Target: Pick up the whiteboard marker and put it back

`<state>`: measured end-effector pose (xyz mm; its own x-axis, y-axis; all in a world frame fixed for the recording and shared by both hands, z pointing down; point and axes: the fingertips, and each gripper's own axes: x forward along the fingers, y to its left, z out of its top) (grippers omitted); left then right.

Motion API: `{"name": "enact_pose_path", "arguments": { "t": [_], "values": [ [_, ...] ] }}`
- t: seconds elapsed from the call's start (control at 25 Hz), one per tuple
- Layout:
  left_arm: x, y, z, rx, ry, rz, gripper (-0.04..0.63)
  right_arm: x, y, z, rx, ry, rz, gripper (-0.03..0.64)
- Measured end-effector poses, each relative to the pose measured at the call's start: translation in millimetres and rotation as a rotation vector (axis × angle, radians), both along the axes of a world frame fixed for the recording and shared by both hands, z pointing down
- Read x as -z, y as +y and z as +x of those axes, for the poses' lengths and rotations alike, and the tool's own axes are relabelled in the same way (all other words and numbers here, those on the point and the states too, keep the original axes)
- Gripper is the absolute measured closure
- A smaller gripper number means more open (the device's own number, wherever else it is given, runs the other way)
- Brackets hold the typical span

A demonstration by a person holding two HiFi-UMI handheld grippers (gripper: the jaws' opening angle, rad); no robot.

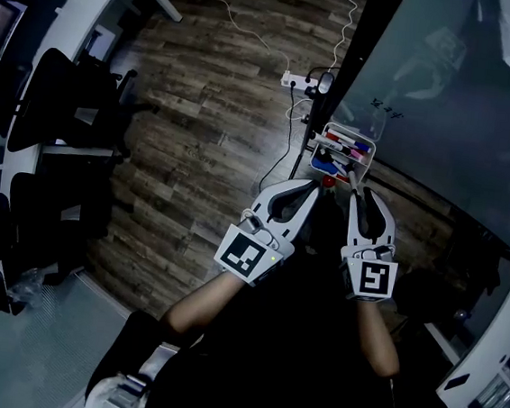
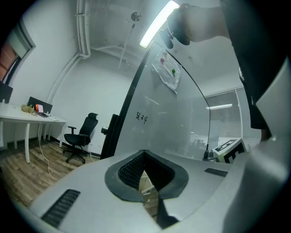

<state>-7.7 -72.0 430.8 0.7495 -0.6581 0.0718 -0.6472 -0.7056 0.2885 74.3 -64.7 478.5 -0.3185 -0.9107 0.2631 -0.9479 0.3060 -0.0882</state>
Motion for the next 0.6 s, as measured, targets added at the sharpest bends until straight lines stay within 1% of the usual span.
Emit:
{"name": "enact_pose_path", "arguments": {
  "t": [0.12,0.44,0.6],
  "values": [
    [-1.2,-1.5,2.9,-0.006,0.002,-0.004,0.588,1.5,-1.6,2.9,-0.006,0.009,0.003,0.537],
    [-2.8,-2.8,6.0,-0.014,0.002,-0.005,0.588,6.6,-2.1,5.1,-0.021,-0.024,0.04,0.537],
    [-0.2,-2.7,4.5,-0.014,0.007,0.001,0.588,10.3,-1.6,3.4,-0.021,-0.039,0.04,0.537]
  ]
}}
